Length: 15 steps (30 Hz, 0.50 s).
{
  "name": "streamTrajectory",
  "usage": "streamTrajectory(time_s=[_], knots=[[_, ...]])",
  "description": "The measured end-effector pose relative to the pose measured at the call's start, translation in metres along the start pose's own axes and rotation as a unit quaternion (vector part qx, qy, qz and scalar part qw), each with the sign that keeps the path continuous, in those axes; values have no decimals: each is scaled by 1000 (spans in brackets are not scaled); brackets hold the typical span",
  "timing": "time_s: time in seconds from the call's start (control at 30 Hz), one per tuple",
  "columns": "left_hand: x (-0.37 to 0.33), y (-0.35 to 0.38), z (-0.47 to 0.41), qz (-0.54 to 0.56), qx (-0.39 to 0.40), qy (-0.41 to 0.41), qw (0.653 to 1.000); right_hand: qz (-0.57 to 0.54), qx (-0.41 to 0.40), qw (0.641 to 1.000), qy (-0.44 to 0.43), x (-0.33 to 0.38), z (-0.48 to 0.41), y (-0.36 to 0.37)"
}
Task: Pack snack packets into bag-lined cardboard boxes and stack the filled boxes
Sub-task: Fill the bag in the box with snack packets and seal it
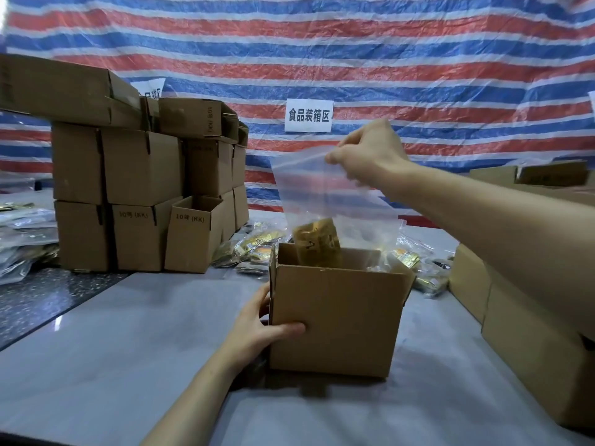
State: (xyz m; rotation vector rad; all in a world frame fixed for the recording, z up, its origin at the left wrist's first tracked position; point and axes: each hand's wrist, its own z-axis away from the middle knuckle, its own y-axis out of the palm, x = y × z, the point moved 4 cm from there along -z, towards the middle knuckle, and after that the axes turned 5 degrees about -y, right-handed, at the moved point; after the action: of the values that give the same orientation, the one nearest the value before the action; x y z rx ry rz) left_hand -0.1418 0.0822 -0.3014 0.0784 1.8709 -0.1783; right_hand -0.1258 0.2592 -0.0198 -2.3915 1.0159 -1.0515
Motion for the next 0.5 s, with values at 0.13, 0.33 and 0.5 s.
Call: streamTrajectory(time_s=[0.13, 0.33, 0.5], knots=[[2, 0, 0, -1, -2, -1, 1000, -77, -5, 993, 93, -8, -3, 11], [4, 0, -2, 3, -6, -11, 1000, -149, 55, 983, 92, -24, 9, 23], [2, 1, -1, 4, -6, -15, 1000, 2, 189, 982, -9, -41, 19, 24]])
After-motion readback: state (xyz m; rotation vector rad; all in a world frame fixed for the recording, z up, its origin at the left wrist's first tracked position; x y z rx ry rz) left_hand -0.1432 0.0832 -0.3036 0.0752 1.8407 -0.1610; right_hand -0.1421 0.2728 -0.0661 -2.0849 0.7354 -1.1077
